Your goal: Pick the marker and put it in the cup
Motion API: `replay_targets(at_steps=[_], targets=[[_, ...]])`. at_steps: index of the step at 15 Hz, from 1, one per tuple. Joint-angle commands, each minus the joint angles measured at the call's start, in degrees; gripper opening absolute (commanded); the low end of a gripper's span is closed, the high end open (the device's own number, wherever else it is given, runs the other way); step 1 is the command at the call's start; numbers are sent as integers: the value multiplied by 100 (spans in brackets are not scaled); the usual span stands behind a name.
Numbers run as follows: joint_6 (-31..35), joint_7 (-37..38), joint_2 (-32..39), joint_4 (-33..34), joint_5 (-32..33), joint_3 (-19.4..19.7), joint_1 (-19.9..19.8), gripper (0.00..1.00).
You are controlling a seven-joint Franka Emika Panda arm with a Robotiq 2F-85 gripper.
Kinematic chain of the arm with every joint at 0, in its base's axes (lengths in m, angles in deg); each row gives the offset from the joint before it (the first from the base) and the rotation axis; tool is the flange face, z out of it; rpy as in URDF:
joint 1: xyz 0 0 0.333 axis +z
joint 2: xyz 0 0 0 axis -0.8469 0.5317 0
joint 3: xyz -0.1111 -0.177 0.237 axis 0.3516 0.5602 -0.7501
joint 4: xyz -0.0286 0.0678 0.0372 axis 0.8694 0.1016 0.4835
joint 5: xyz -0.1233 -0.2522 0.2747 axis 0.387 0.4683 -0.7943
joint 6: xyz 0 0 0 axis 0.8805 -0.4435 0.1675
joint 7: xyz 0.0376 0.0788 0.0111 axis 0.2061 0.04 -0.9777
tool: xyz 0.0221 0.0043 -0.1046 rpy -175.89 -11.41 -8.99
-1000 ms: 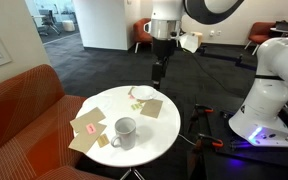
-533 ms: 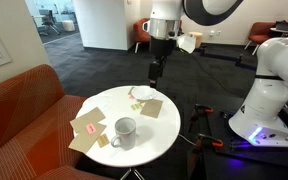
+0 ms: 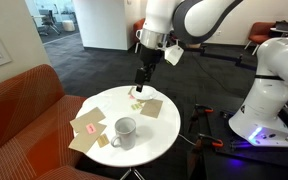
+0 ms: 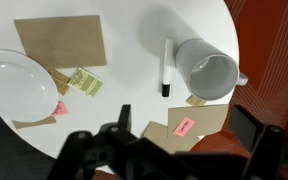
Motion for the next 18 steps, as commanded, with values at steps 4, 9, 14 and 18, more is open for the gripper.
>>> replay_targets(at_steps=[4, 9, 14, 18], targets=[[910, 58, 1007, 311, -215, 153, -14, 100], [1018, 13, 1783, 806, -599, 223, -6, 100], [903, 143, 2557, 1508, -779, 271, -10, 100], [837, 365, 3223, 2142, -732, 367, 44, 100]])
